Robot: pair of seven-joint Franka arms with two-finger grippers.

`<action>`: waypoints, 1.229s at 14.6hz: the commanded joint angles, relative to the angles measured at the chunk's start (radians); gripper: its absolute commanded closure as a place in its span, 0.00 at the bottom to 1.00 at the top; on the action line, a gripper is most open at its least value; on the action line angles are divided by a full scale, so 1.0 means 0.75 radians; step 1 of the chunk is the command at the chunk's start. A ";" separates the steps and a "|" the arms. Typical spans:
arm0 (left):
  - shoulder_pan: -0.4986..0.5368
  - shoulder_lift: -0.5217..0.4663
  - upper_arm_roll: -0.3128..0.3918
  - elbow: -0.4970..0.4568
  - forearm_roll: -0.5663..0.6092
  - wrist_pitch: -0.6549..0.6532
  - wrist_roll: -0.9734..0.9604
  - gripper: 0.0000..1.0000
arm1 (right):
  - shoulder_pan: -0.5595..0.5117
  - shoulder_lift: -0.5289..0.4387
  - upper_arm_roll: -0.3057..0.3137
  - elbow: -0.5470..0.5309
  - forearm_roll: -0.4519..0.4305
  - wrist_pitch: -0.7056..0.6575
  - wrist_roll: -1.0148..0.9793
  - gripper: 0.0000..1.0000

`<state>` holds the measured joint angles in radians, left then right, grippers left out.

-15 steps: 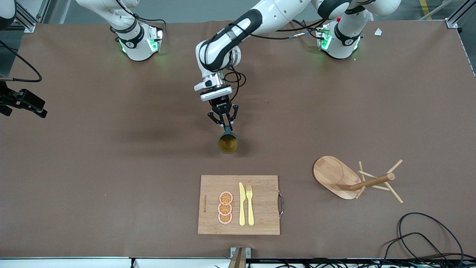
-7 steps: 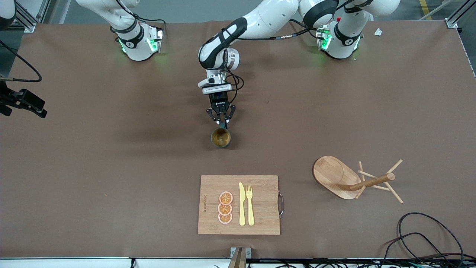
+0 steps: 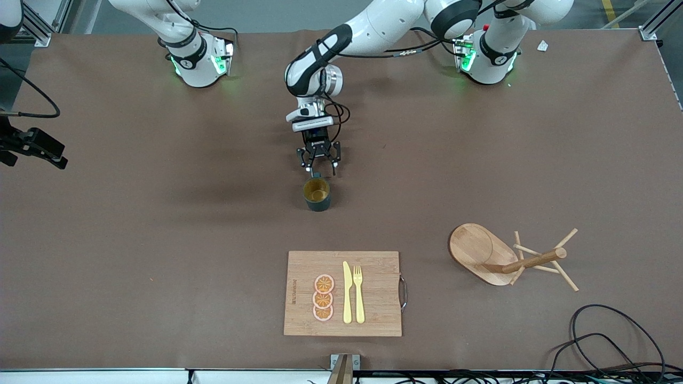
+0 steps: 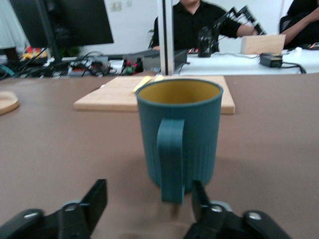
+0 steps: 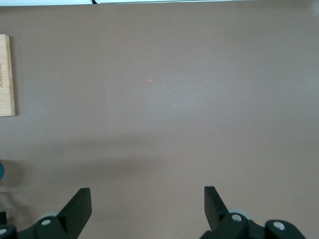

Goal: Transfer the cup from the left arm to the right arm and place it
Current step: 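Open the left gripper and raise it while the right gripper reaches out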

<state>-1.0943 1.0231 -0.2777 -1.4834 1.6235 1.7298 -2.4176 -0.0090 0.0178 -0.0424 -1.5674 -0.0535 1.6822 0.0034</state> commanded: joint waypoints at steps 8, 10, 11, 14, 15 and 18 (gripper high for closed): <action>-0.050 -0.425 -0.145 0.010 -0.687 -0.046 0.224 0.00 | -0.015 0.005 0.014 -0.009 0.030 -0.034 -0.005 0.00; -0.030 -0.543 -0.135 0.010 -0.824 -0.046 0.329 0.00 | -0.015 0.003 0.014 -0.013 0.030 -0.050 -0.005 0.00; 0.011 -0.617 -0.135 0.010 -0.900 -0.046 0.392 0.00 | -0.019 0.003 0.014 -0.015 0.030 -0.069 -0.007 0.00; 0.150 -0.799 -0.135 0.010 -1.131 -0.046 0.639 0.00 | -0.021 0.003 0.014 -0.035 0.030 -0.075 -0.007 0.00; 0.219 -0.846 -0.133 0.008 -1.190 -0.048 0.725 0.00 | -0.011 0.007 0.014 -0.045 0.030 -0.073 0.003 0.00; 0.426 -0.904 -0.135 0.014 -1.273 -0.071 0.963 0.00 | 0.071 0.009 0.022 -0.111 0.047 -0.059 0.115 0.00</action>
<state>-0.8647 0.3750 -0.3738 -1.4449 0.7187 1.6752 -1.7860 0.0025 0.0350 -0.0330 -1.6063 -0.0384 1.6257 0.0178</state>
